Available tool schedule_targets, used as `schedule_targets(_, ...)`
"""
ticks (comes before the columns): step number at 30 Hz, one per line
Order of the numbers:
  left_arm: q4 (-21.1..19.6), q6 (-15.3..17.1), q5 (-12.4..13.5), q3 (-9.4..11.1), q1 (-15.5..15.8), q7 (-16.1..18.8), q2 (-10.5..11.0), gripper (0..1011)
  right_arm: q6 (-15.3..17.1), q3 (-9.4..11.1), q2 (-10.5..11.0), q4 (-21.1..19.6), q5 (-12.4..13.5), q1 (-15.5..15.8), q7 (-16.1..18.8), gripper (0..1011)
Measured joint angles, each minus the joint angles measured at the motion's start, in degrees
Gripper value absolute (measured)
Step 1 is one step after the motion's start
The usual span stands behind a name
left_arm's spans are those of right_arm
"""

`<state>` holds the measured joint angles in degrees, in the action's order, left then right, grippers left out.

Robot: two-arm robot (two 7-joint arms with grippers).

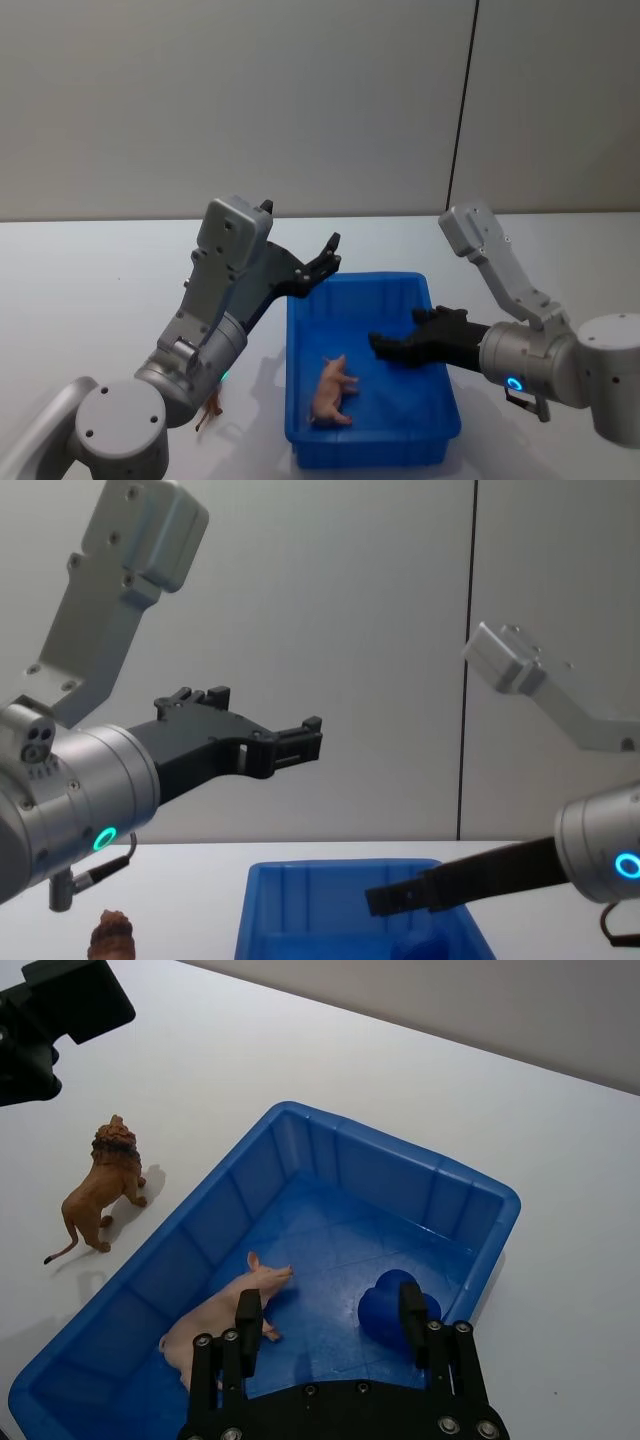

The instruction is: Pick up the two dolls from the table and place them into the box.

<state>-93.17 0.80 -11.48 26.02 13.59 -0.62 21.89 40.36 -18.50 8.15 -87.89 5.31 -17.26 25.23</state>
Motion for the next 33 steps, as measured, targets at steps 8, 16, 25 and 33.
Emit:
schedule_targets(8,0.0,0.0,0.0,0.0,0.0,0.0,0.0,1001,-0.5,1.1,0.8,-1.5,1.4,0.4,-0.8,982)
schedule_targets(16,0.0,0.0,0.0,0.0,0.0,0.0,0.0,1001,-1.9,4.5,3.4,-4.6,7.1,2.2,-2.7,1001)
schedule_targets(25,0.0,0.0,0.0,0.0,0.0,0.0,0.0,1001,-3.0,8.4,6.1,-8.0,13.3,5.4,-6.4,1001)
schedule_targets(33,0.0,0.0,0.0,0.0,0.0,0.0,0.0,1001,-3.7,11.0,8.0,-10.3,18.0,8.1,-9.4,1001)
